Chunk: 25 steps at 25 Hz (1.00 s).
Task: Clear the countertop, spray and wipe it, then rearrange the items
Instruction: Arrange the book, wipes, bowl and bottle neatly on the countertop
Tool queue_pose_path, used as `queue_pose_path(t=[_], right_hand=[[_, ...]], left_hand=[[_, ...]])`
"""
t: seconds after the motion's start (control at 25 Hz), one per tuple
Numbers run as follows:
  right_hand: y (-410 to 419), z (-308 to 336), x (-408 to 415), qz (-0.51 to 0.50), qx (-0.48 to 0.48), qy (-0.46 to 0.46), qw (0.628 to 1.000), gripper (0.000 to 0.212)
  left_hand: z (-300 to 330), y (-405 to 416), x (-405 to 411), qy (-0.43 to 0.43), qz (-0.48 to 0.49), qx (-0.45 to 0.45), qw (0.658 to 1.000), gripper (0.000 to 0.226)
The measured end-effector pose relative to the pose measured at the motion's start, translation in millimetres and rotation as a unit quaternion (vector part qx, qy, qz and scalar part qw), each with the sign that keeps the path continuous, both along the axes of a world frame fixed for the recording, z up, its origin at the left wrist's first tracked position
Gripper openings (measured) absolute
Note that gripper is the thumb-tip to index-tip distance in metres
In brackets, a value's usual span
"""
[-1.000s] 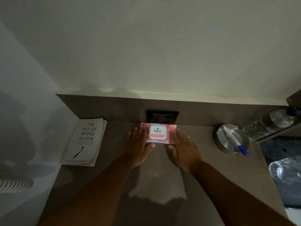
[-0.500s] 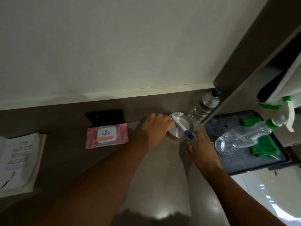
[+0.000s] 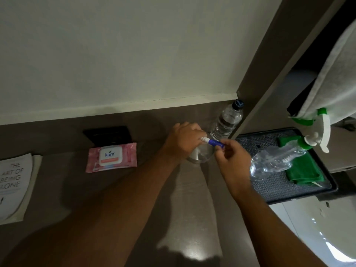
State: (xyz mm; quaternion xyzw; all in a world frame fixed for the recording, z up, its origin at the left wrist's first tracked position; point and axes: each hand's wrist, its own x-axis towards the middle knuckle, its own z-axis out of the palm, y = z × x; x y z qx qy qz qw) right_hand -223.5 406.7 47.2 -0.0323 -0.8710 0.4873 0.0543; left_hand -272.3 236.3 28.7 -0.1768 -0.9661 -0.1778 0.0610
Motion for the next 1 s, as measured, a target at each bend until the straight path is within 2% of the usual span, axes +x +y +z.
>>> queue_pose_path(t=[0.12,0.24,0.36,0.52,0.64,0.76,0.88,1.0], right_hand=[[-37.6,35.9,-4.6,0.070,-0.081,-0.020,0.994,0.026],[-116.4,60.4,-11.0,0.145,-0.154,-0.051,0.976,0.020],[-228.7,74.9,1.3,0.230,-0.200,-0.121,0.945,0.020],[-368.0,58.9,38.4,0.342,-0.151,-0.190,0.908,0.010],[-461.7,32.1,64.9,0.398,-0.039,-0.209,0.893,0.011],[-527.7,-1.7,77.1,0.436,0.018,-0.229,0.870,0.012],[-553.8,-27.2,82.0,0.476,0.089,-0.222,0.846,0.022],[-560.4,-44.6,82.5,0.485,0.143,-0.219,0.835,0.025]], left_hand=[[18.8,-52.7,50.3,0.027,0.083,0.129,0.988,0.032],[29.8,-118.8,109.8,0.029,0.193,0.160,0.967,0.035],[37.9,-205.7,181.8,0.026,0.316,0.191,0.929,0.038],[31.1,-296.8,265.7,0.014,0.471,0.159,0.868,0.035],[12.2,-341.2,305.9,-0.011,0.546,0.205,0.812,0.039],[-7.8,-363.1,322.0,0.002,0.602,0.241,0.761,0.046],[-22.1,-369.1,320.5,0.007,0.632,0.231,0.740,0.052],[-37.1,-373.3,317.6,-0.036,0.642,0.201,0.739,0.053]])
